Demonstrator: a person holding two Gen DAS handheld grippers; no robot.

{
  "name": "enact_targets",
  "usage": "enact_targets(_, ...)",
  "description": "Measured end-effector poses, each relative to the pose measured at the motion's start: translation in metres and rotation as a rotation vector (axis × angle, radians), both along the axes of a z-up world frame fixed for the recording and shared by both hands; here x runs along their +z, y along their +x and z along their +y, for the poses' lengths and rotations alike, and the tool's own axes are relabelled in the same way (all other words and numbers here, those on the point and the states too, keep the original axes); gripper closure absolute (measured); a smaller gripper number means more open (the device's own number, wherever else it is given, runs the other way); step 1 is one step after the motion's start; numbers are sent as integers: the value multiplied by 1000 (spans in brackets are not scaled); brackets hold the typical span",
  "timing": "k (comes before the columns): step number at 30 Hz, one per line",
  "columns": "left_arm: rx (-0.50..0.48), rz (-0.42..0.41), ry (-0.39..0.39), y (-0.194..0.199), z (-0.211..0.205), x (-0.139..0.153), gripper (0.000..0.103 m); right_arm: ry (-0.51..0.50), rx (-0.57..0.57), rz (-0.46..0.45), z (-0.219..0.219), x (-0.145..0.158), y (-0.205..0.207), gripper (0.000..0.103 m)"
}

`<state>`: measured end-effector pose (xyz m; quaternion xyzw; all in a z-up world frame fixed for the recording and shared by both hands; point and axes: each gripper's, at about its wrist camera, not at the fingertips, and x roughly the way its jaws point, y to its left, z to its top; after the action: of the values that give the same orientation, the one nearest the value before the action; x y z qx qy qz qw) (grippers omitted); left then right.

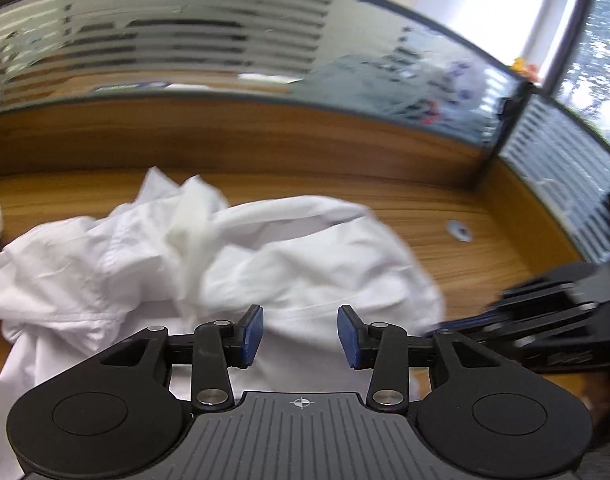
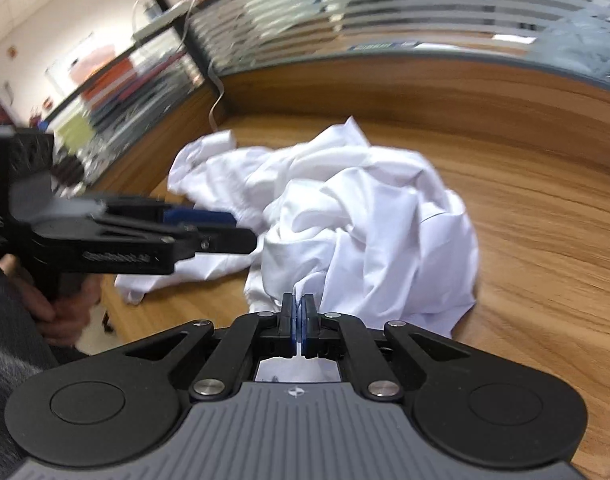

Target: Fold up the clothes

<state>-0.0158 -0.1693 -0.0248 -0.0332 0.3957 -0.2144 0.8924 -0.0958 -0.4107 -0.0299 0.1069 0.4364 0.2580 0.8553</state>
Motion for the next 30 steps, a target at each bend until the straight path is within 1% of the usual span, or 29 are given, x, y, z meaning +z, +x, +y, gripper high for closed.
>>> enact_targets(2, -46, -2, -3, -1, -12, 1, 59, -12, 38, 3, 5, -1, -1, 100)
enact_targets(5, -102, 20, -4, 1, -29, 0, 59, -32, 73, 5, 8, -1, -4, 100)
enact_targets(8, -129, 14, 46, 3, -44, -6, 60, -54, 99, 5, 11, -1, -5, 100)
enact_targets(11, -127, 22, 82, 9, -50, -15, 62, -74, 129, 11, 13, 0, -6, 99)
enact_targets(12, -127, 23, 95, 11, -52, -18, 66, -81, 135, 14, 14, 0, -5, 98)
enact_targets(13, -128, 26, 113, 12, -53, -21, 76, -88, 137, 15, 14, 1, -6, 96)
enact_targets(14, -125, 29, 127, 13, -54, -23, 84, -94, 138, 14, 13, 2, -6, 96)
enact_targets(16, -117, 33, 154, 13, -55, -28, 88, -111, 133, 9, 10, 5, -8, 95)
enact_targets(18, -116, 19, 164, 10, -54, -26, 89, -125, 109, -6, 5, 11, -10, 95)
enact_targets(22, -123, -9, 181, 4, -53, -22, 90, -134, 21, -40, -4, 22, -10, 95)
enact_targets(24, -131, -14, 185, 2, -53, -20, 90, -134, 9, -49, -2, 22, -6, 86)
enact_targets(25, -136, -17, 186, 1, -52, -19, 91, -143, 2, -52, 0, 22, -3, 75)
enact_targets(26, -140, -20, 188, 0, -52, -17, 91, -153, 2, -54, 4, 20, 0, 68)
enact_targets(29, -130, -37, 191, -2, -49, -12, 94, -180, 13, -63, 17, 16, 10, 69)
enact_targets(30, -123, -41, 191, -3, -47, -11, 95, -193, 13, -65, 21, 14, 12, 73)
